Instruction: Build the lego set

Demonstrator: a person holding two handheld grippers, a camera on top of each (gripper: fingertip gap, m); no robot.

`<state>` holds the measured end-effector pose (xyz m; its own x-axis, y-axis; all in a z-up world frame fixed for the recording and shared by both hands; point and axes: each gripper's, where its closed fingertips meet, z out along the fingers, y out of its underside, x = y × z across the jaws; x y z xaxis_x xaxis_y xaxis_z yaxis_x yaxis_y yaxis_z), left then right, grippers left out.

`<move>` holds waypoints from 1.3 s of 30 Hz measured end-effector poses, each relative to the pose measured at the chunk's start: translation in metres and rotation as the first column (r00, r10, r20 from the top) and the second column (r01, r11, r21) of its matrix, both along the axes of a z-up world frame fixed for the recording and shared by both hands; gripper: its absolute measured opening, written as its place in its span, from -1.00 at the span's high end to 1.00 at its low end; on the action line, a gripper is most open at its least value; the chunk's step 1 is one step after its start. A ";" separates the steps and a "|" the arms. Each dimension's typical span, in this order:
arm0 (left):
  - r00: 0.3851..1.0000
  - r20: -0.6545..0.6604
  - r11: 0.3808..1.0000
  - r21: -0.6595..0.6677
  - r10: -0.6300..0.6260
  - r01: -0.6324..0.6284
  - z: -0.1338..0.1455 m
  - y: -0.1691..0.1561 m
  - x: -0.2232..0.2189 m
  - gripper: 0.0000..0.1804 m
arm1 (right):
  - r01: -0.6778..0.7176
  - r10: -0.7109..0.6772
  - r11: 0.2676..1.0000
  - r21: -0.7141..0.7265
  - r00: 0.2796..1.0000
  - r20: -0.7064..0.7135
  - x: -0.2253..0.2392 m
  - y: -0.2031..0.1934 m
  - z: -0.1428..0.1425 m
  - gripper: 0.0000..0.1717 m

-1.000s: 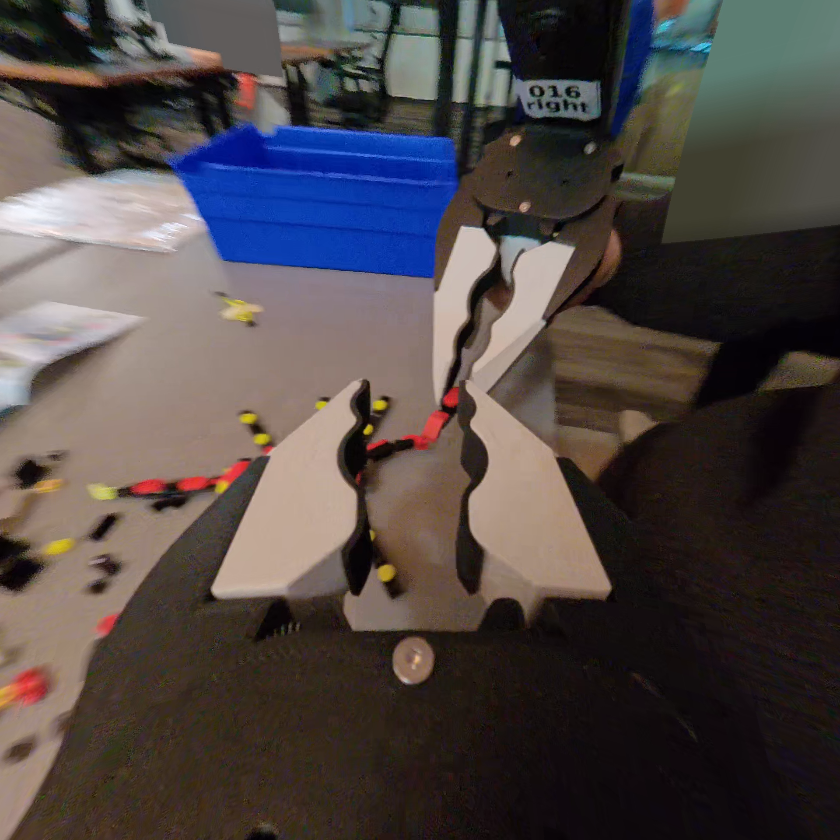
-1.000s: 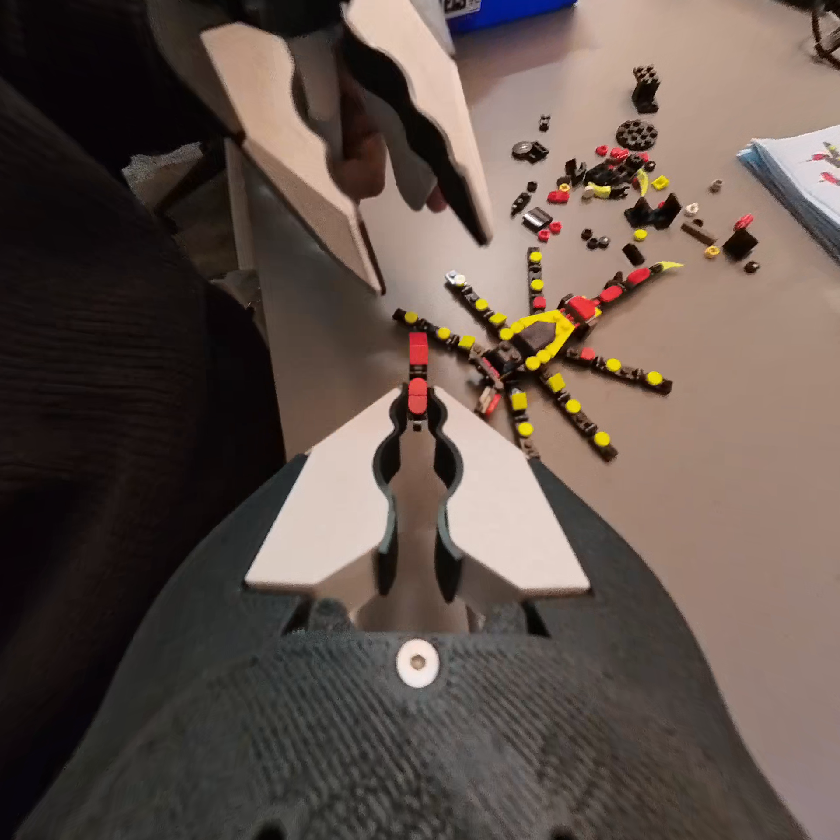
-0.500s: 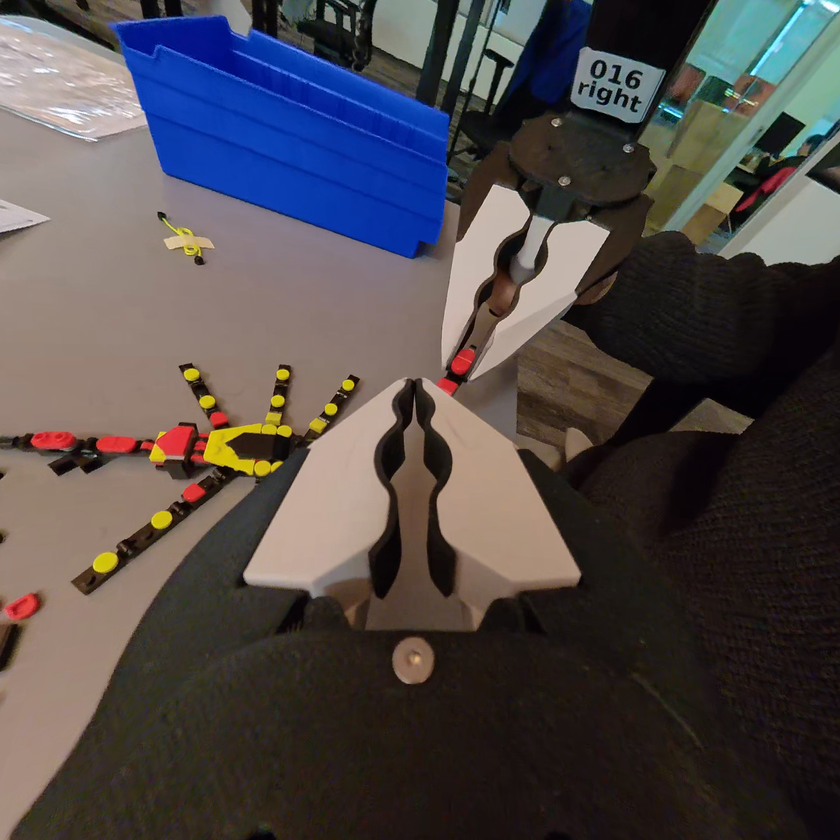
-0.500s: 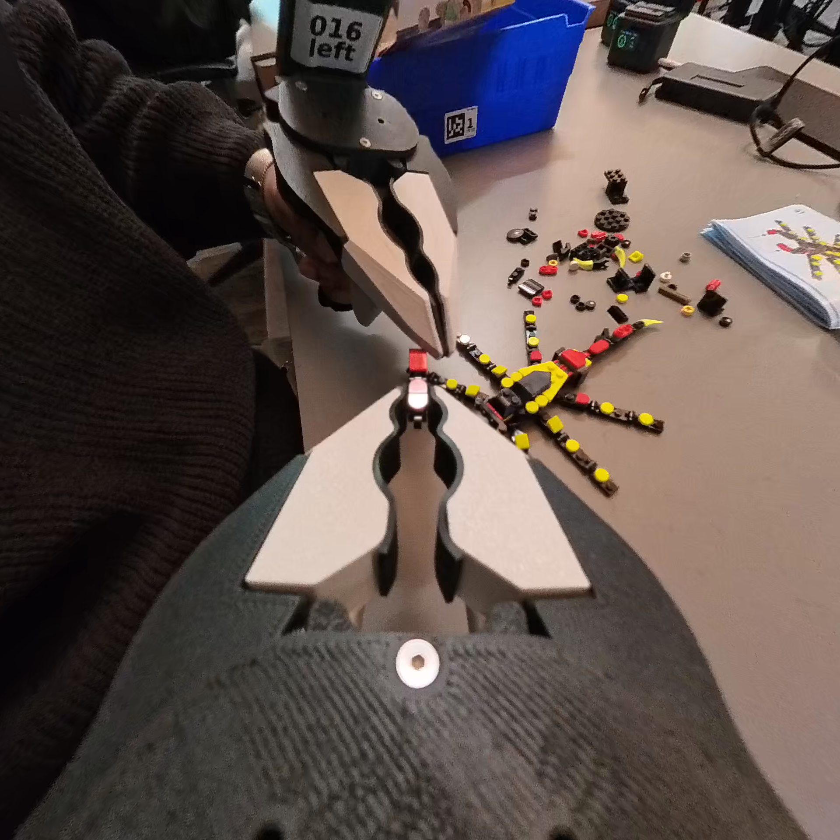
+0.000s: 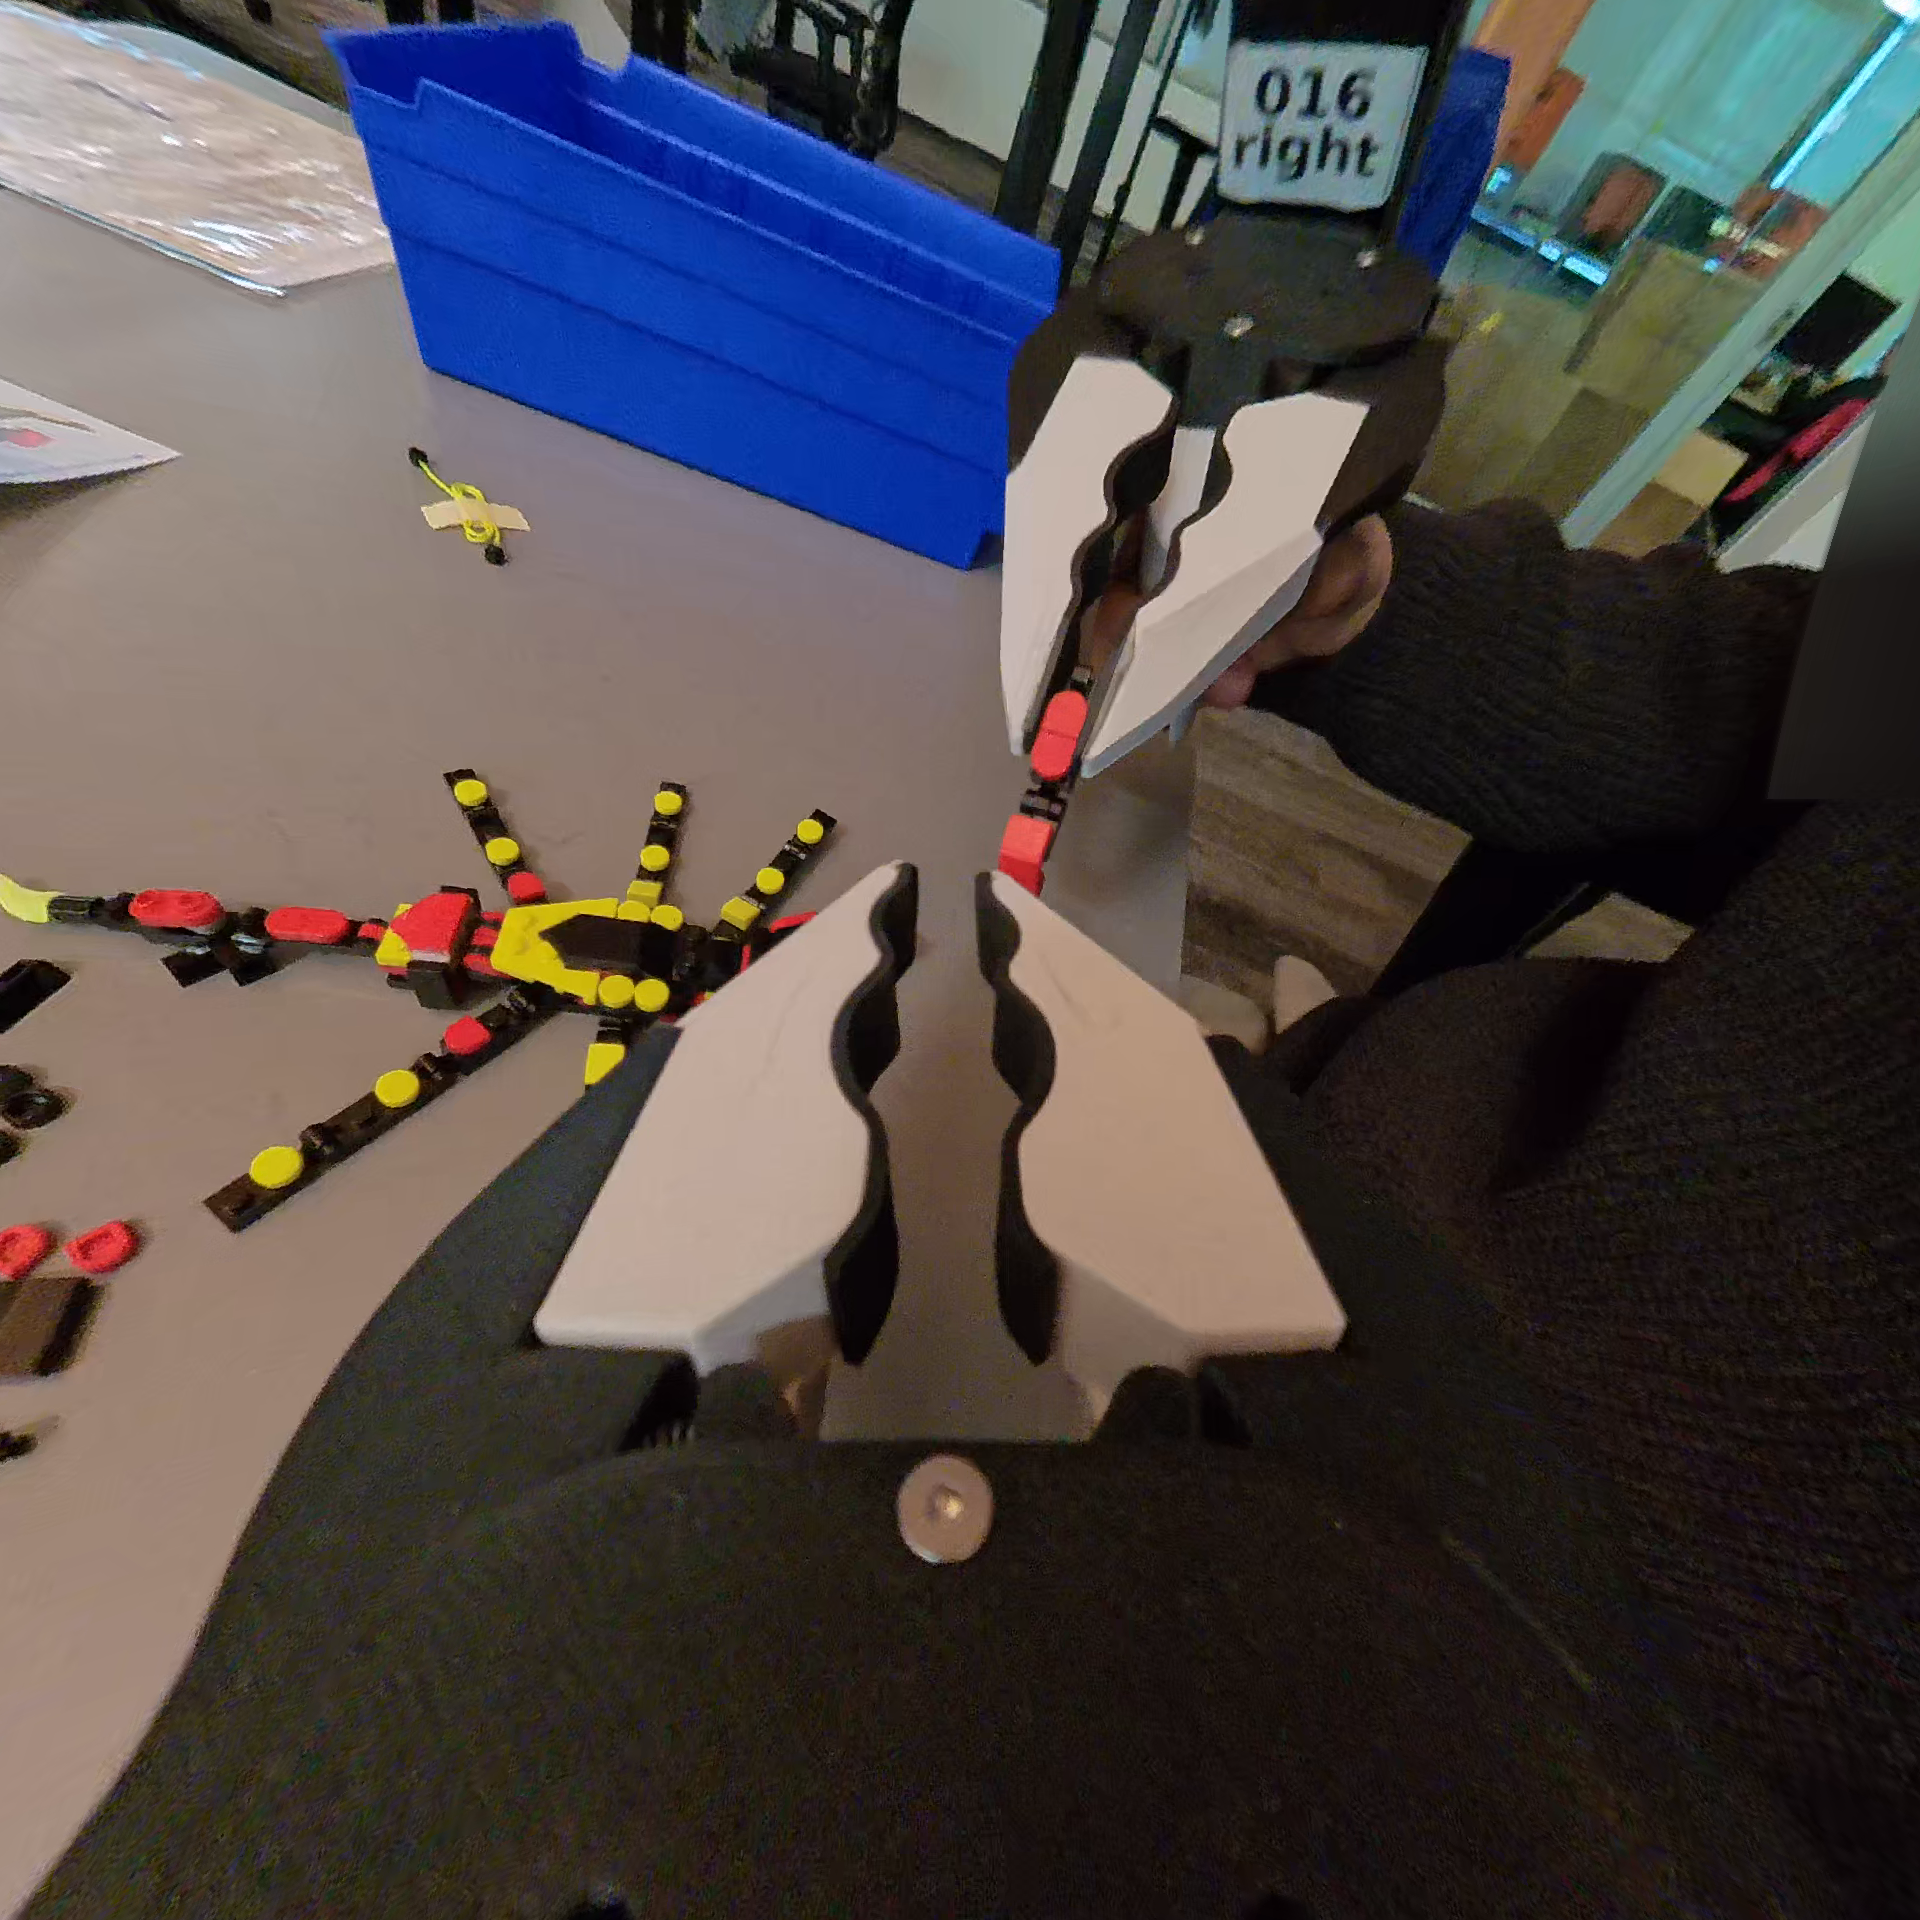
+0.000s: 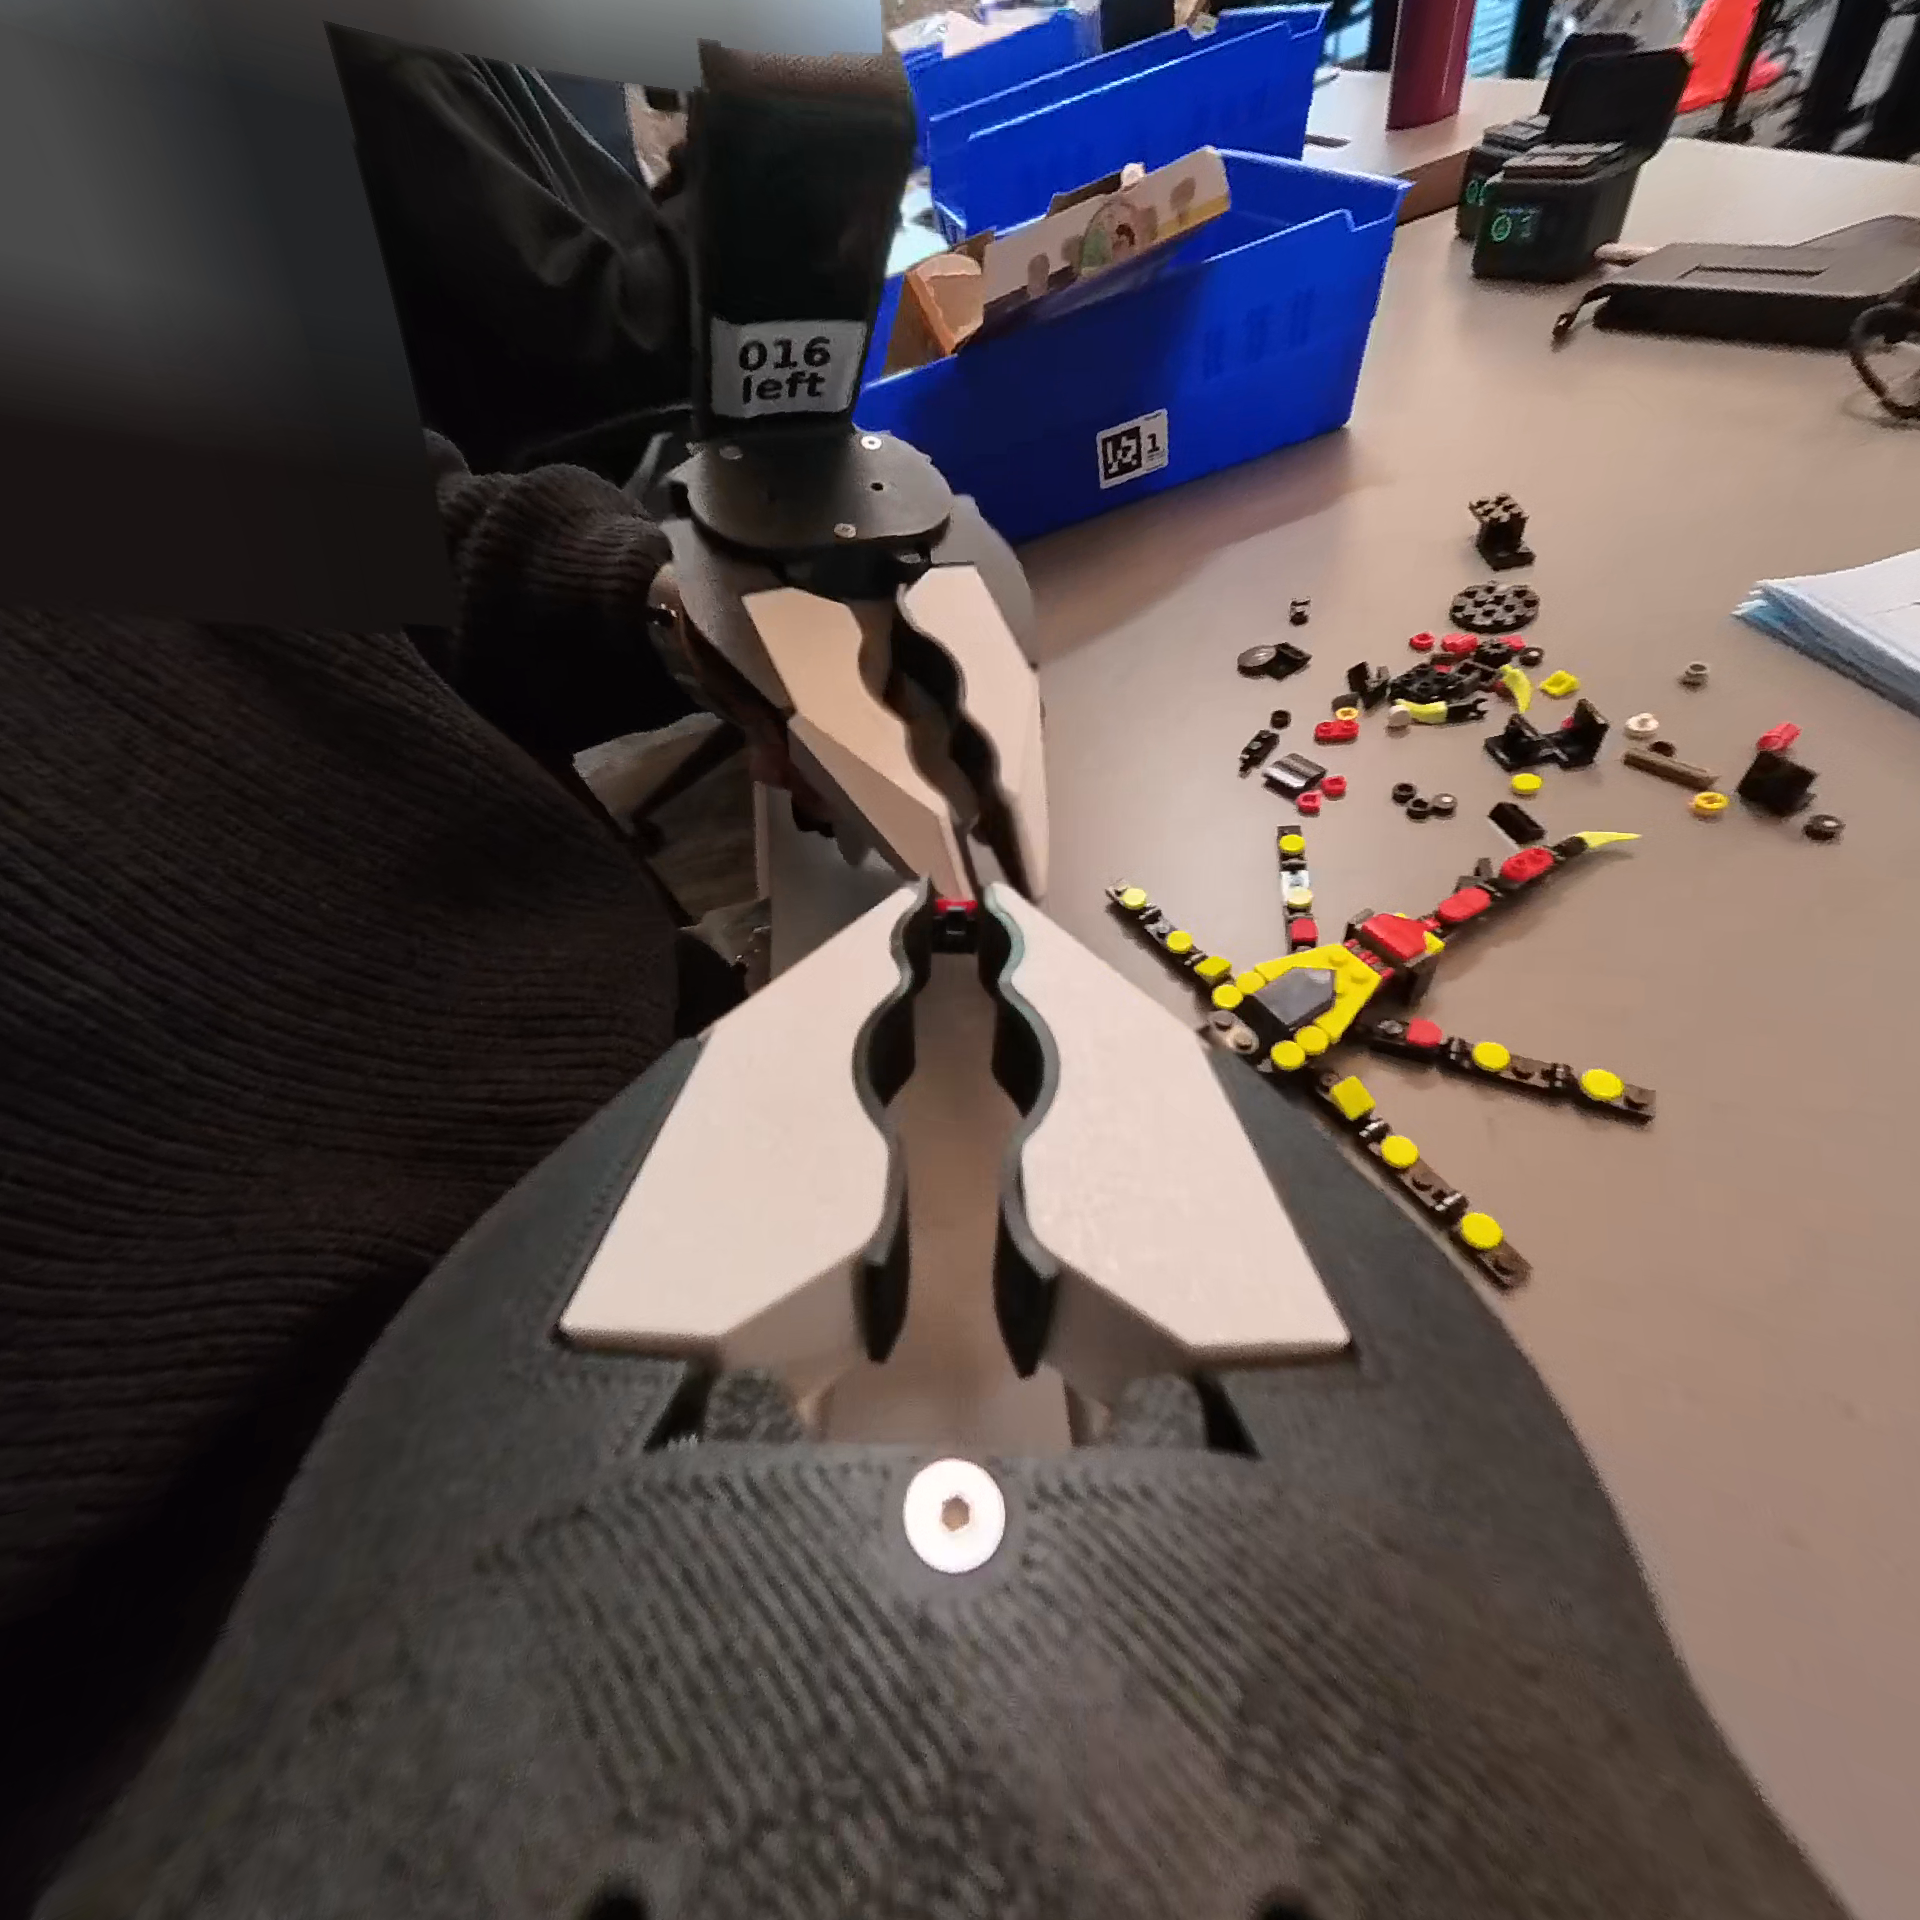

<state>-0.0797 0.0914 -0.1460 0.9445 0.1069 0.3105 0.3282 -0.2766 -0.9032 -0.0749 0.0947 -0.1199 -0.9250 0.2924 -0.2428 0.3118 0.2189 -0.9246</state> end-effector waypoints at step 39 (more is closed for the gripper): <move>0.997 -0.065 0.997 0.068 0.042 -0.037 0.011 0.013 0.009 0.45 | 0.406 -0.312 0.880 -0.247 0.885 0.344 -0.035 -0.005 0.002 0.88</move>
